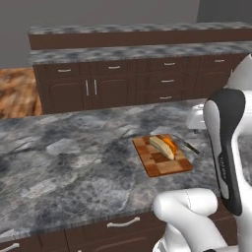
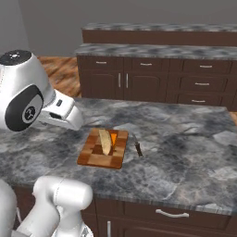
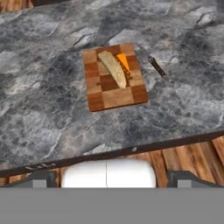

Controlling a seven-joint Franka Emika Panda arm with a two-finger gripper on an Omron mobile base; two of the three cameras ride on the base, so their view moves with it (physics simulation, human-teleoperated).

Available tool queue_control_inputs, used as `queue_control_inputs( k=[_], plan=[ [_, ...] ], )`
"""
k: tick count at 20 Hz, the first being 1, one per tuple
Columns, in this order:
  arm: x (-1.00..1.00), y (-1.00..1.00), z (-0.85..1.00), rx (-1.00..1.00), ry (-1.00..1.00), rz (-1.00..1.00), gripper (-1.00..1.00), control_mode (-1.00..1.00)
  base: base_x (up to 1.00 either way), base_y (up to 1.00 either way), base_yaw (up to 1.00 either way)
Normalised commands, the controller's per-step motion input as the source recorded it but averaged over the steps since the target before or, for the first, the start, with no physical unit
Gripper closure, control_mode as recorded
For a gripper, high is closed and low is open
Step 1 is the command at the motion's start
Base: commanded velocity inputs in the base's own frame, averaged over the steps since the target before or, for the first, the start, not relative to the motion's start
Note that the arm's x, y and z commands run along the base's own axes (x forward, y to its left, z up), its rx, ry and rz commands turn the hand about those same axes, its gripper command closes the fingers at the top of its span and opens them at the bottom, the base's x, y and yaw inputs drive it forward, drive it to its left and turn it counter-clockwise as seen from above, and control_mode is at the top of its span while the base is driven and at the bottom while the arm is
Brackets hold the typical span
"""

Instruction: Retrieve the sausage and cheese from the fridge and place them on the cutting board on the counter.

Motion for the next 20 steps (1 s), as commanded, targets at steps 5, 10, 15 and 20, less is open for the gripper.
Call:
queue_control_inputs(
  k=[5, 10, 15, 20],
  plan=[
    [-0.59, 0.09, 0.00, -0.02, -0.03, 0.07, -1.00, 1.00, -0.14, 0.00, 0.01],
    [0.00, 0.00, 0.00, 0.00, 0.00, 0.00, -1.00, 1.00, -0.62, 0.00, 0.01],
    [0.00, 0.00, 0.00, 0.00, 0.00, 0.00, -1.00, 1.00, -0.65, -0.10, -0.13],
    [0.00, 0.00, 0.00, 0.00, 0.00, 0.00, -1.00, 1.00, -0.27, -0.54, -0.71]
  ],
)
